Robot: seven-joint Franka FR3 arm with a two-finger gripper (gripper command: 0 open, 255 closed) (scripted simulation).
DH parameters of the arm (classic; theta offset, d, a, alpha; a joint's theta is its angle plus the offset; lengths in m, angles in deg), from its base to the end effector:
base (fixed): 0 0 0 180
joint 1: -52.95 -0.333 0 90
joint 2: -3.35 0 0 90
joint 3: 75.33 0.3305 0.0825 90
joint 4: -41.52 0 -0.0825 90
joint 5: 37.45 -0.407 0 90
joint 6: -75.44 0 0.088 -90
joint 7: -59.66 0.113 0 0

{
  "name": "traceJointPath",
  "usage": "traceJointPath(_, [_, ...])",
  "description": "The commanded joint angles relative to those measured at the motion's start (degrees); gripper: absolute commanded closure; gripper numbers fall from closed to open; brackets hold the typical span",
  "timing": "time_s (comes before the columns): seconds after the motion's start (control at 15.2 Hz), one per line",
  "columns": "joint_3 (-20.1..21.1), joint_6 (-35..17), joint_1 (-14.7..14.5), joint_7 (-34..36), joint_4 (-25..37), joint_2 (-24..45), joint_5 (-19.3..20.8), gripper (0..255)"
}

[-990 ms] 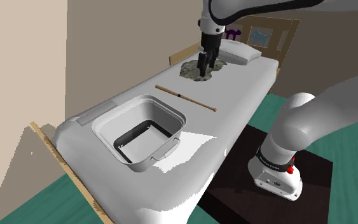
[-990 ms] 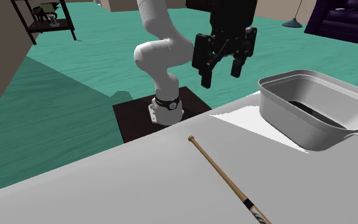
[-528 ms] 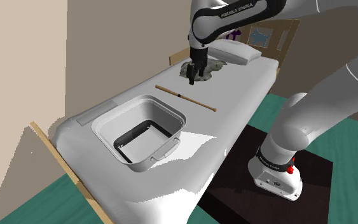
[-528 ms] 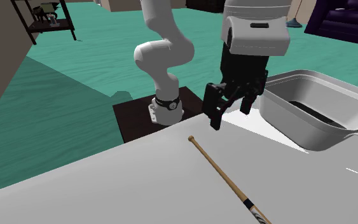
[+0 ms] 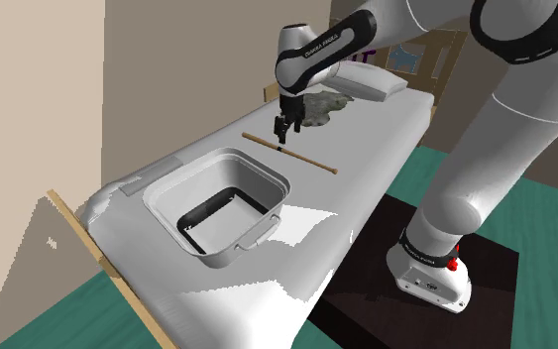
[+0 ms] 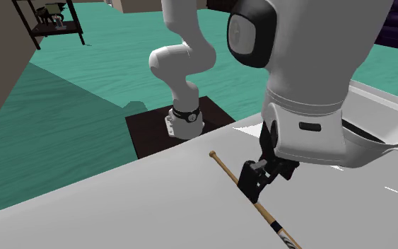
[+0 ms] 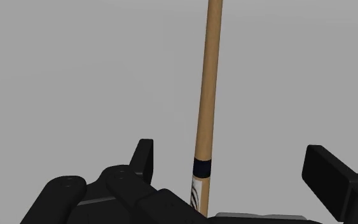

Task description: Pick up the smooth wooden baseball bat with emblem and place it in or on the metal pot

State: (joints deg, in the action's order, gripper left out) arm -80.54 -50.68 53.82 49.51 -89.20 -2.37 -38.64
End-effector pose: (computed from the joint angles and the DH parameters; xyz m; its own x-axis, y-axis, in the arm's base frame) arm 0.5172 -0.0546 0.3928 0.9980 0.0590 0.0232 0.0595 -0.9980 -0.0223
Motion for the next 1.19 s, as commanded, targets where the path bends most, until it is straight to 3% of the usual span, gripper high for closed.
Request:
traceJointPath(0.0, [-0.2, -2.5, 0.0, -0.4, 1.8, 4.3, -0.8, 0])
traceJointPath(0.59, [-0.1, -9.4, 0.1, -1.2, 1.3, 10.9, -2.1, 0])
traceJointPath(1.12, [-0.1, -9.4, 0.1, -1.2, 1.3, 10.9, -2.1, 0])
